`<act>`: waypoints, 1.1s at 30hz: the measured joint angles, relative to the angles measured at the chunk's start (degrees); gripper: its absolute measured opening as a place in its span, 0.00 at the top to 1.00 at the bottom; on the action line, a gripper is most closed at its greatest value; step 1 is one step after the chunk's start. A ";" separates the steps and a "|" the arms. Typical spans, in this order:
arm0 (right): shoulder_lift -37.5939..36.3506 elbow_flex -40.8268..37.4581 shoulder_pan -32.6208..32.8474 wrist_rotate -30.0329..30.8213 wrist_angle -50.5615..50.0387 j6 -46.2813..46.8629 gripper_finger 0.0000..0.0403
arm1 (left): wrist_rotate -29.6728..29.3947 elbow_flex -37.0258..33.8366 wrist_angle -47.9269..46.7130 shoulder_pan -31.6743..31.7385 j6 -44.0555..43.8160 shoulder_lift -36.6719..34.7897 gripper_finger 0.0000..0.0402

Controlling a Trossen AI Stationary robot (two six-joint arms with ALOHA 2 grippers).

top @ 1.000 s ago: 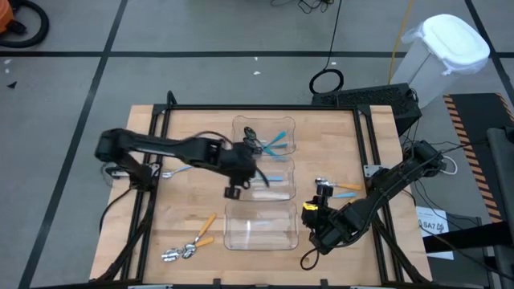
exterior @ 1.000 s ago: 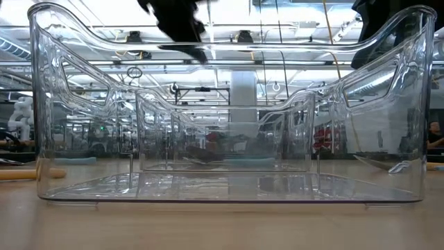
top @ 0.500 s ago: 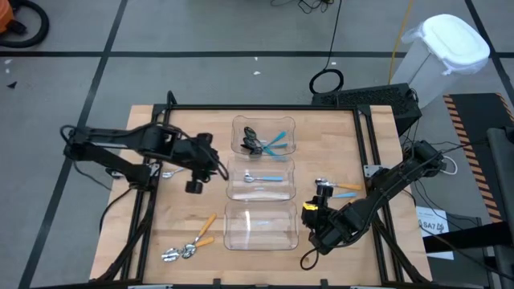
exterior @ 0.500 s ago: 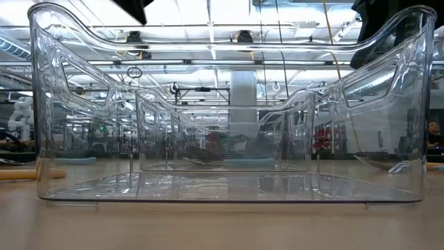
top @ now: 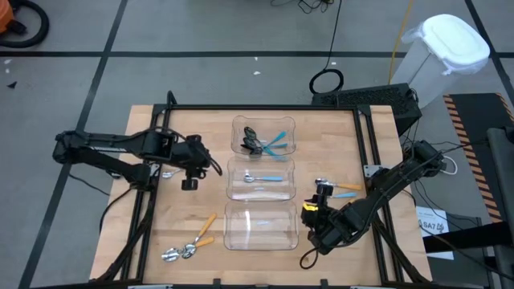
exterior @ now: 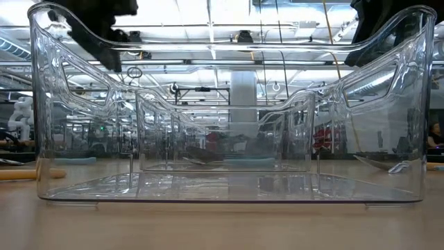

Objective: Sort silverware by color (type)
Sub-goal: Put the light blue spoon into the middle transparent bin

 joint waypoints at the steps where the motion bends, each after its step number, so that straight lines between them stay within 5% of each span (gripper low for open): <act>1: 0.00 0.00 0.00 -0.01 0.00 0.02 0.58 | 0.00 -0.84 0.21 0.60 -0.03 -0.09 0.69; 25: 0.00 0.00 -1.61 0.38 0.07 -3.52 0.58 | -4.77 -14.77 0.42 10.80 -16.02 -0.12 0.69; 33: 0.00 0.00 -3.34 0.03 0.22 -4.07 0.58 | -13.11 -14.68 0.05 10.68 -21.03 -0.10 0.69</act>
